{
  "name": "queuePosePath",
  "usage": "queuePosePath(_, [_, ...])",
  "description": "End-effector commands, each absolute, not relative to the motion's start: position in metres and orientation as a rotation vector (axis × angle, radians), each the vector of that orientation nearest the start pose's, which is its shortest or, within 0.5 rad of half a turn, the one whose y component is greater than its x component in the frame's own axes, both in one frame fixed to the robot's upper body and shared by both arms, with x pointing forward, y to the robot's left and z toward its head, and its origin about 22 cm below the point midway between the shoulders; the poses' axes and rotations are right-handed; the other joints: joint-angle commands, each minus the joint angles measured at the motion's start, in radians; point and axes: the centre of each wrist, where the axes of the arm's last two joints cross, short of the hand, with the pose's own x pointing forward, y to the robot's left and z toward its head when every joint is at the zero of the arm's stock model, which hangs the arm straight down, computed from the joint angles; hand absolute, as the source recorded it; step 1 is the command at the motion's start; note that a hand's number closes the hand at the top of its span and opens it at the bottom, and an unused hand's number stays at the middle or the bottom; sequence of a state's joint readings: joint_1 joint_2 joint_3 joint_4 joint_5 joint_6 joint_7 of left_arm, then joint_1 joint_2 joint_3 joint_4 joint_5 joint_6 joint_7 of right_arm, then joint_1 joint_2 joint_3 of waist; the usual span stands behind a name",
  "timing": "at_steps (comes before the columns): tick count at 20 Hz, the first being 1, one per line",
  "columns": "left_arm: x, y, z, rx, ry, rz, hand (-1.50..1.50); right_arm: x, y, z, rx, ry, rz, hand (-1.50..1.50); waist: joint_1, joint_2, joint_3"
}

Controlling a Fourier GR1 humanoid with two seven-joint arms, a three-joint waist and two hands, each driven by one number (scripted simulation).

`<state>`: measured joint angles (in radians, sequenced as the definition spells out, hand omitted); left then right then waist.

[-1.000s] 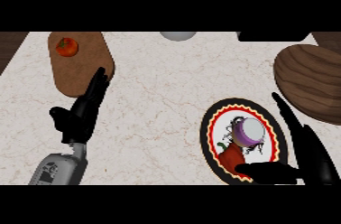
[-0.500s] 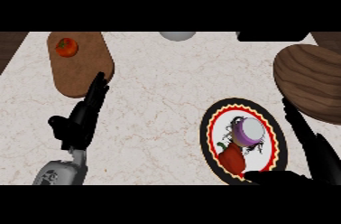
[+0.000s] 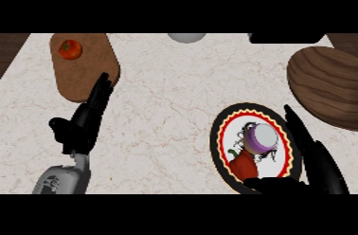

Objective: Pick the can from the plate and place it in the bowl

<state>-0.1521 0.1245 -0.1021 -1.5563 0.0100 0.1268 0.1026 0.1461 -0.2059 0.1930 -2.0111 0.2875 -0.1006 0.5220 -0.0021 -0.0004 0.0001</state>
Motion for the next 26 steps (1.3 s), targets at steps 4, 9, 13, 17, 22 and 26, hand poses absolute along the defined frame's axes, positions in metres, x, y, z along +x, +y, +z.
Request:
queuePosePath(4, [0.279,0.21,0.025,0.067,-1.599,-0.097,0.0,0.196,-0.237,0.053,-0.328,-1.324,0.238,-1.5,-0.001,0.0,0.0])
queuePosePath(9, [0.273,0.225,0.023,0.07,-1.592,-0.109,0.0,0.209,-0.233,0.035,-0.351,-1.359,0.222,-1.5,0.001,0.0,0.0])
queuePosePath(13, [0.27,0.216,0.022,0.063,-1.587,-0.106,0.0,0.217,-0.246,0.027,-0.401,-1.321,0.259,-1.5,0.002,0.0,0.0])
queuePosePath(17, [0.282,0.214,0.03,0.053,-1.578,-0.096,0.0,0.216,-0.239,0.008,-0.514,-1.25,0.305,-1.5,0.001,0.001,0.0])
queuePosePath(22, [0.277,0.235,0.03,0.062,-1.585,-0.114,0.0,0.215,-0.25,0.01,-0.507,-1.205,0.377,-1.5,0.001,0.0,0.0])
queuePosePath(26, [0.28,0.211,0.034,0.077,-1.593,-0.111,0.0,0.223,-0.227,-0.008,-0.448,-1.226,0.382,-1.5,0.0,0.0,0.0])
